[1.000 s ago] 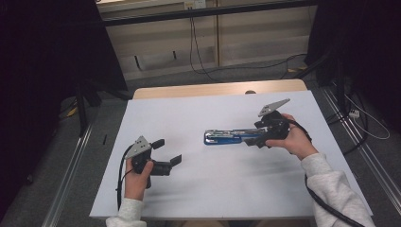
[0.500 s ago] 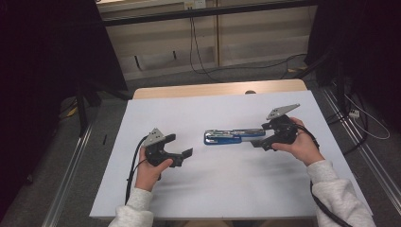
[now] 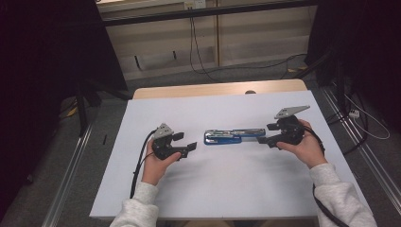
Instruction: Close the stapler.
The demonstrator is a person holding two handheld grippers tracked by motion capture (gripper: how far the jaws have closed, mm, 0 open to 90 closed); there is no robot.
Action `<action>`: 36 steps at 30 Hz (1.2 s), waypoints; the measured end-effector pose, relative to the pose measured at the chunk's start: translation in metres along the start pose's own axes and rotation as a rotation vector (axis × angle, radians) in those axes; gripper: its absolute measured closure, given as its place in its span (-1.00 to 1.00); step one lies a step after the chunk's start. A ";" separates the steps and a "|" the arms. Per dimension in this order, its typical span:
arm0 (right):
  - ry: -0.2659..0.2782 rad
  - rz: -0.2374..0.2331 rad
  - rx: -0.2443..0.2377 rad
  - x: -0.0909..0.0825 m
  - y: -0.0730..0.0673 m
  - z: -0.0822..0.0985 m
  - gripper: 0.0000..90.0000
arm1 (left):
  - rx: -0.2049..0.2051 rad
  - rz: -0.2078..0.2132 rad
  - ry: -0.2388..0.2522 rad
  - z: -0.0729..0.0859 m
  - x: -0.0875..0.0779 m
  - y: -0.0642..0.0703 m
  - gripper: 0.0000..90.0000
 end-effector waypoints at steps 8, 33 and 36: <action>-0.033 0.032 -0.013 -0.001 0.008 0.010 -0.05 | 0.024 -0.016 -0.054 -0.002 0.011 -0.001 0.11; -0.147 0.112 -0.043 0.010 0.025 0.035 1.00 | 0.041 -0.026 -0.115 0.002 0.039 -0.002 1.00; -0.150 0.127 -0.043 0.013 0.029 0.036 1.00 | 0.035 -0.021 -0.131 0.001 0.048 -0.001 1.00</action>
Point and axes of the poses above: each handheld gripper's, and its own axes: x roughly forward along the jaws, z roughly out of its underside, y roughly to its right, the point moved 8 cm from there along x, roughly forward along the jaws, and after that the axes turned 5 degrees about x, right-handed, at the moved point
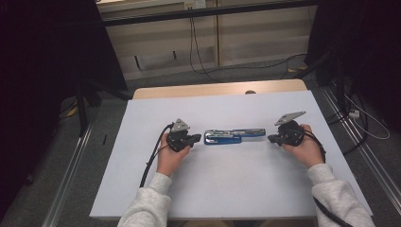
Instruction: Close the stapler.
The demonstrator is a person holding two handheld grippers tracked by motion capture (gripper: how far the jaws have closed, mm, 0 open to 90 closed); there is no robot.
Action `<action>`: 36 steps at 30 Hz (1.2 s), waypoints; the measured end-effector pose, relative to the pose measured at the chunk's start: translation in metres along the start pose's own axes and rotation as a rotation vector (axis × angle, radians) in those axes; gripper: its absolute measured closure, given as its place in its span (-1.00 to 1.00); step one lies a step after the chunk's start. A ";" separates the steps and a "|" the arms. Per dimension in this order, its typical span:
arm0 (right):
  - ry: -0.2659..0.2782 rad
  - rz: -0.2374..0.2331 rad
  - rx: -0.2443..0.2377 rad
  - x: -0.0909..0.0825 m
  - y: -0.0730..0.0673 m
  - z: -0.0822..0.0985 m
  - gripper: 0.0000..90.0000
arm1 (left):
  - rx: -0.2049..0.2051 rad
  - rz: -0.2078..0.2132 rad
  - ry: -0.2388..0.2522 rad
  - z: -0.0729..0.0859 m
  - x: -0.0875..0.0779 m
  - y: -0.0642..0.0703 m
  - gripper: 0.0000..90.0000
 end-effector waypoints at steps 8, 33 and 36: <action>0.009 0.004 0.002 0.006 0.000 -0.005 1.00 | 0.005 0.015 -0.043 0.003 0.014 0.001 1.00; 0.066 0.018 -0.020 0.009 -0.007 -0.021 1.00 | 0.018 0.026 -0.084 0.007 0.020 0.000 1.00; 0.094 0.003 -0.025 0.009 -0.012 -0.028 1.00 | 0.026 0.023 -0.090 0.010 0.020 0.000 1.00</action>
Point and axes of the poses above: each handheld gripper's, and its own axes: x roughly forward along the jaws, z roughly out of its underside, y roughly to its right, the point moved 8 cm from there along x, roughly forward along the jaws, and after that the axes turned 5 degrees about x, right-handed, at the moved point
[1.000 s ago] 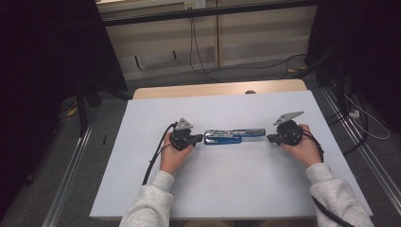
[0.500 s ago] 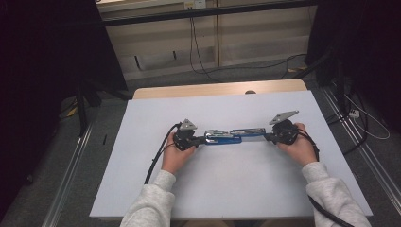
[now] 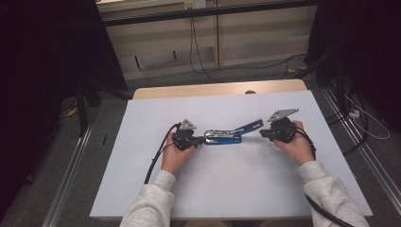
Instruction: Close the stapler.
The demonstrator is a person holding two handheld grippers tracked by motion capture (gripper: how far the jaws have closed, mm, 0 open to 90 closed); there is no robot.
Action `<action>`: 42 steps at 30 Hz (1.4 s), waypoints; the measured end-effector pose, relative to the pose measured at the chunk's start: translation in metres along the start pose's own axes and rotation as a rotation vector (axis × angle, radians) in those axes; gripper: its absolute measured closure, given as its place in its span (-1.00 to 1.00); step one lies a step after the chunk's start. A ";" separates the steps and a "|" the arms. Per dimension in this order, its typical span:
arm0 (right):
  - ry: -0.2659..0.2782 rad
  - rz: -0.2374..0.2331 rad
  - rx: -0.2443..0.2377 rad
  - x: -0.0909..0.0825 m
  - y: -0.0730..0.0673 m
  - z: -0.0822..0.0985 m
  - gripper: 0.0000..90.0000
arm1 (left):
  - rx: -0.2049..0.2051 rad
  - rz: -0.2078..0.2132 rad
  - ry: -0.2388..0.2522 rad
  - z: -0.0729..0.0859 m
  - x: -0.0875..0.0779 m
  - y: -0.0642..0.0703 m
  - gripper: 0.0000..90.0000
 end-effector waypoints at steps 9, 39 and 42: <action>0.040 -0.060 0.018 0.005 -0.018 -0.008 0.60 | -0.025 -0.013 0.020 -0.001 -0.007 -0.003 0.74; 0.035 -0.128 0.151 -0.031 -0.045 0.031 -0.61 | -0.113 -0.053 0.113 0.026 -0.079 -0.008 -0.78; 0.040 -0.131 0.150 -0.034 -0.050 0.034 -0.62 | -0.130 -0.071 0.128 0.033 -0.090 -0.012 -0.79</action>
Point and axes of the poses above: each handheld gripper's, and its own axes: x roughly forward along the jaws, z roughly out of its underside, y roughly to its right, the point moved 8 cm from there along x, roughly forward along the jaws, and after that the axes turned 5 degrees about x, right-handed, at the moved point
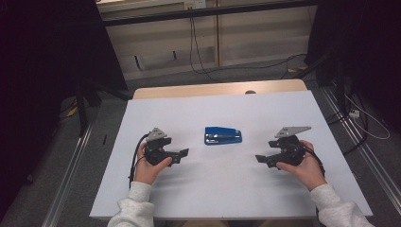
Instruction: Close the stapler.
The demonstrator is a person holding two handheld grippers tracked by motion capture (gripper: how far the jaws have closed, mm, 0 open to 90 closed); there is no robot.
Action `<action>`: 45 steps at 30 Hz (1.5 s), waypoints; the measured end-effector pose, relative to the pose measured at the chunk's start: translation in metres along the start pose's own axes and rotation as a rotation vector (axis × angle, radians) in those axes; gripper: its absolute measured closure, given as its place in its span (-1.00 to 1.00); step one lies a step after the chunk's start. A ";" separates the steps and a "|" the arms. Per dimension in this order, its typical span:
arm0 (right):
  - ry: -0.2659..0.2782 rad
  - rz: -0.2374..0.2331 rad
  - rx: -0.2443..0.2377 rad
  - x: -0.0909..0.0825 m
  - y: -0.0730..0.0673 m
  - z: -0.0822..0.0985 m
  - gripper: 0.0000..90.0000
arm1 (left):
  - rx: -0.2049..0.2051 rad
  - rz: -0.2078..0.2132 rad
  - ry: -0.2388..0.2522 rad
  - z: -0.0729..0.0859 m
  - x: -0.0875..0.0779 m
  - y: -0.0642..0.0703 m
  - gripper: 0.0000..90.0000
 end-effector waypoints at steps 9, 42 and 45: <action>-0.020 -0.011 -0.028 -0.008 -0.009 0.015 -0.66 | -0.038 -0.048 0.026 0.008 -0.027 -0.008 -0.80; -0.011 0.013 -0.029 -0.036 -0.010 0.038 -0.66 | -0.059 -0.110 0.030 0.046 -0.084 -0.021 -0.79; -0.018 0.008 -0.029 -0.037 -0.011 0.040 -0.67 | -0.049 -0.112 0.026 0.050 -0.089 -0.021 -0.79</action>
Point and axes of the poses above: each handheld gripper's, and its own axes: x roughly forward along the jaws, z roughly out of its underside, y roughly to its right, the point moved 8 cm from there along x, roughly forward along the jaws, and after that the axes turned 5 degrees about x, right-handed, at the moved point
